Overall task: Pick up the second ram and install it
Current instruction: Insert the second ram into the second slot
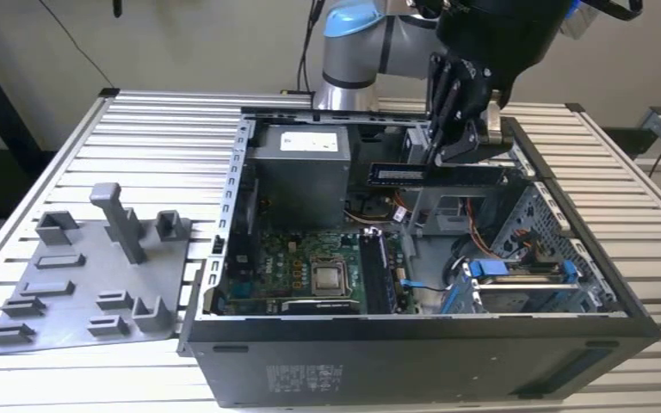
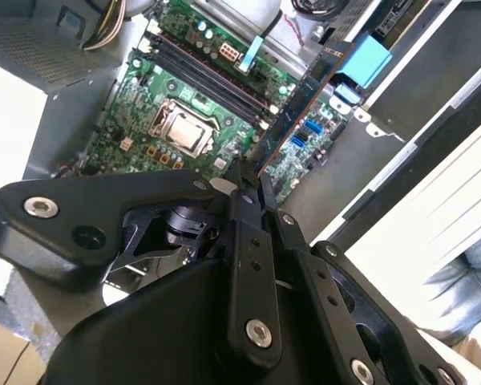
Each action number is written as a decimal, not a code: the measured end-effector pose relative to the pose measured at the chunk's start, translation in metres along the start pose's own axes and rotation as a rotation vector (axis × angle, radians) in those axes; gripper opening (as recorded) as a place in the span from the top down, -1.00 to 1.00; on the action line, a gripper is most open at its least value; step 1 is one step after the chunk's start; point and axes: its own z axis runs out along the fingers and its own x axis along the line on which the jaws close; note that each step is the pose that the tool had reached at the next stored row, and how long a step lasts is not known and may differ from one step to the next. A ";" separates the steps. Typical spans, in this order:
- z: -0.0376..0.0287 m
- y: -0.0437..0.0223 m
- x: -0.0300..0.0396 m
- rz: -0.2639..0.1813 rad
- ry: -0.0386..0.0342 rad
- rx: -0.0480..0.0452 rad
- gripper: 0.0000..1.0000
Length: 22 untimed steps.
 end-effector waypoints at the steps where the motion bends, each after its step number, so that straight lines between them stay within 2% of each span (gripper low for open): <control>1: 0.0000 -0.0001 0.0000 0.000 -0.0001 0.0000 0.72; 13: -0.0001 -0.0010 -0.0015 0.008 0.0001 0.0002 0.72; 17: 0.0009 -0.0007 -0.0107 0.010 -0.0003 0.0005 0.72; 22: 0.0021 -0.0006 -0.0268 0.010 -0.0003 0.0005 0.72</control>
